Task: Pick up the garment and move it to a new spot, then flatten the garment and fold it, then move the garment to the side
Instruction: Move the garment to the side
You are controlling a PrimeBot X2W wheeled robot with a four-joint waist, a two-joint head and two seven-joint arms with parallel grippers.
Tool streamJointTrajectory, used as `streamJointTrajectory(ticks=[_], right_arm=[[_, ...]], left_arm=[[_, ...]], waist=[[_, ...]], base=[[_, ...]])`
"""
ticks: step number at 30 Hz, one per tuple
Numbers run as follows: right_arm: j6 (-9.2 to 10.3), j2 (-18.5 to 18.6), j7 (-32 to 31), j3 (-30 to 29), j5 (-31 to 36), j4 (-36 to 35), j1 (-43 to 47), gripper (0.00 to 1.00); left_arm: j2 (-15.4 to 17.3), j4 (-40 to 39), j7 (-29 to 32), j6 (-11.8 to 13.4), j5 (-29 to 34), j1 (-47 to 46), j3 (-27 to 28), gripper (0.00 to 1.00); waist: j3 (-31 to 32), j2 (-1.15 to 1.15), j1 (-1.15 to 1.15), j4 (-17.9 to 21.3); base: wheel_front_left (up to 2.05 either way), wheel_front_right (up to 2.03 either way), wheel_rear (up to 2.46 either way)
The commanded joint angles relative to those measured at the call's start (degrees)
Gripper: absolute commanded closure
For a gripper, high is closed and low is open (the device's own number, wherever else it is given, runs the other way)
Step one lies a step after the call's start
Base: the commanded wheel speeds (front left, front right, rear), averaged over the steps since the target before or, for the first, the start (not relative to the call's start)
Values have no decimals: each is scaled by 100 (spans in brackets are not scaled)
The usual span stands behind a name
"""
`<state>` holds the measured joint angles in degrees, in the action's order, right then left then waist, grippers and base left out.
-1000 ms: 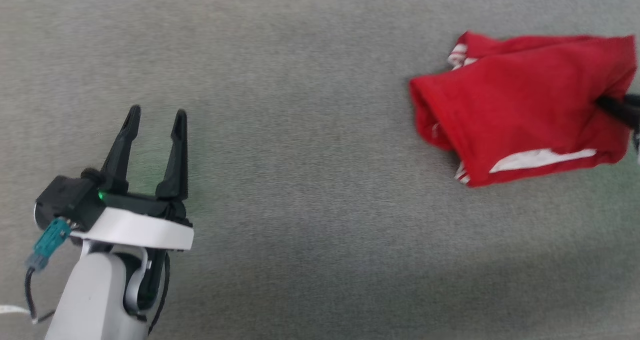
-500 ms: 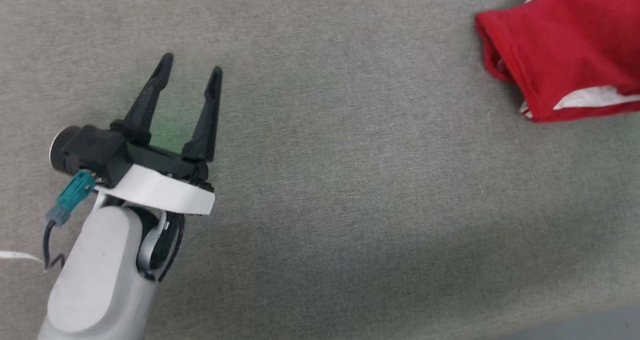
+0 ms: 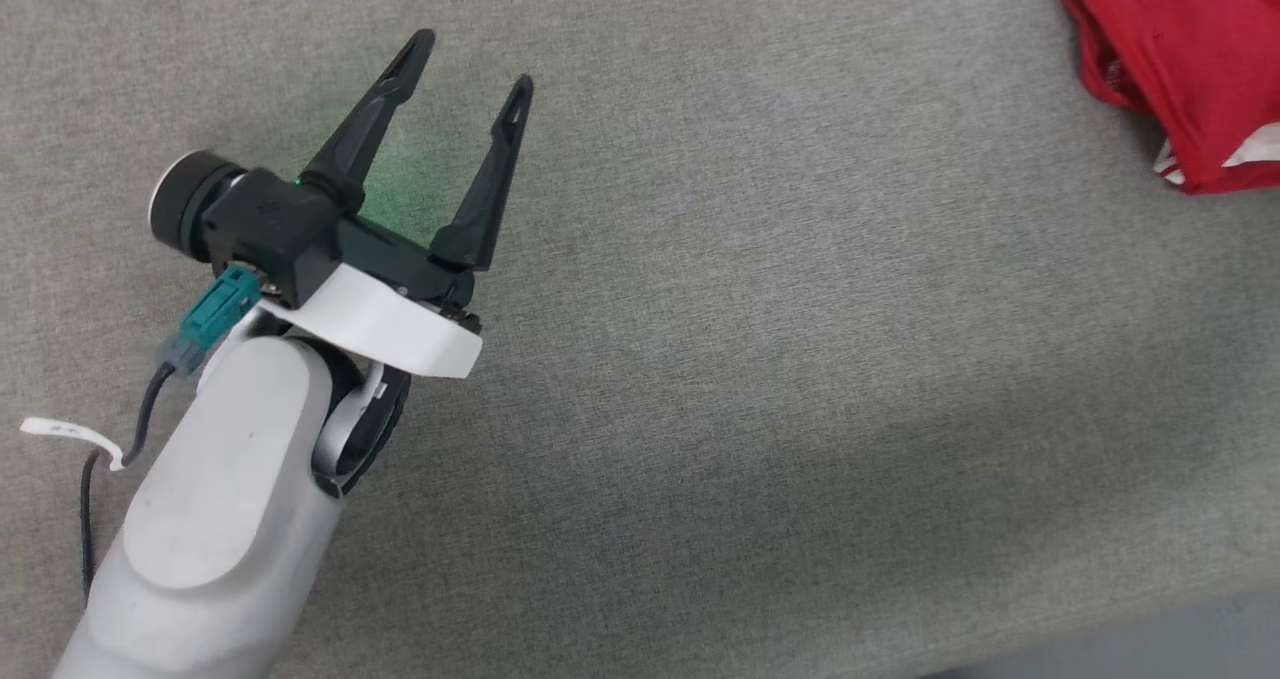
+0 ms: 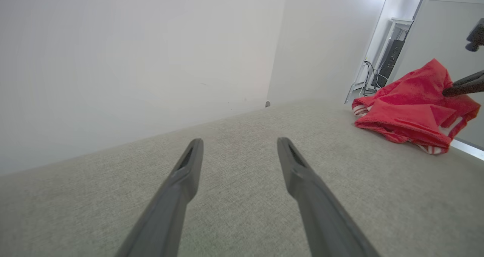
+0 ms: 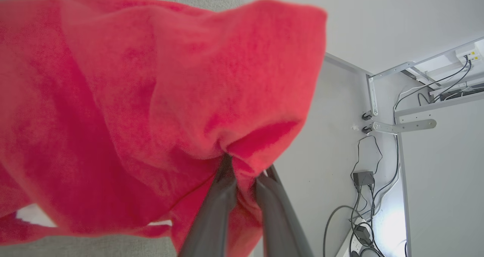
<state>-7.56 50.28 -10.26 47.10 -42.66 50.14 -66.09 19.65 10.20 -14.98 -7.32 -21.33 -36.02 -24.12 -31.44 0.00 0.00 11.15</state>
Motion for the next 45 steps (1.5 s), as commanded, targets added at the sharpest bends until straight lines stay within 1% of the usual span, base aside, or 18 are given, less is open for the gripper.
streamJointTrajectory(ticks=[1, 4, 7, 8, 11, 12, 13, 18, 23, 28, 32, 40, 45], right_arm=[[15, -78, 75, 39, 46, 96, -58, 100], [15, -180, 245, 99, 86, 391, -180, 100], [14, -358, 352, 146, 70, 709, -194, 100], [14, -407, 393, 135, 38, 803, -211, 95], [14, -529, 517, 111, -29, 1063, -259, 60], [14, -569, 570, 121, -21, 1104, -264, 16], [14, -573, 627, 98, -45, 1183, -304, 0], [15, -511, 820, 87, -186, 1342, -404, 0], [14, -573, 1003, 41, -391, 1383, -464, 0], [14, -632, 1187, -38, -675, 1253, -389, 0], [14, -754, 1594, -127, -893, 1083, -268, 0], [14, -998, 2287, -62, -969, 723, 82, 0], [14, -1151, 2509, -144, -929, 409, 398, 0]], left_arm=[[3, 15, -26, -19, -38, -97, -43, 0], [9, 38, -26, -19, -60, -202, -135, 0], [6, 54, -26, -19, -111, -282, -204, 0], [2, 61, -26, -19, -117, -289, -222, 0], [3, 96, -26, -20, -142, -303, -228, 0], [12, 87, -26, -20, -155, -295, -198, 0], [20, 76, -26, -20, -164, -282, -170, 0], [81, 59, -26, -20, -164, -122, 8, 0], [52, 3, -26, -20, -129, 102, 341, 0], [34, -27, -26, -20, -126, 302, 587, 0], [12, -51, -26, -20, -122, 517, 773, 0], [-93, -100, -26, -19, 178, 846, 1332, 0], [-202, -224, -26, -17, 316, 1116, 1691, 0]], waist=[[-53, 0, 0, -29], [-115, 0, 0, -79], [-147, 0, 0, -133], [-151, 0, 0, -155], [-154, 0, 0, -210], [-148, 0, 0, -220], [-142, 0, 0, -228], [-68, 0, 0, -235], [96, 0, 0, -199], [233, 0, 0, -186], [385, 0, 0, -195], [717, 0, 0, -246], [918, 0, 0, -318]], base=[[0, 0, 0], [0, 0, 0], [0, 0, 0], [0, 0, 0], [0, 0, 0], [0, 0, 0], [0, 0, 0], [0, 0, 0], [0, 0, 0], [0, 0, 0], [0, 0, 0], [0, 0, 0], [0, 0, 0]])
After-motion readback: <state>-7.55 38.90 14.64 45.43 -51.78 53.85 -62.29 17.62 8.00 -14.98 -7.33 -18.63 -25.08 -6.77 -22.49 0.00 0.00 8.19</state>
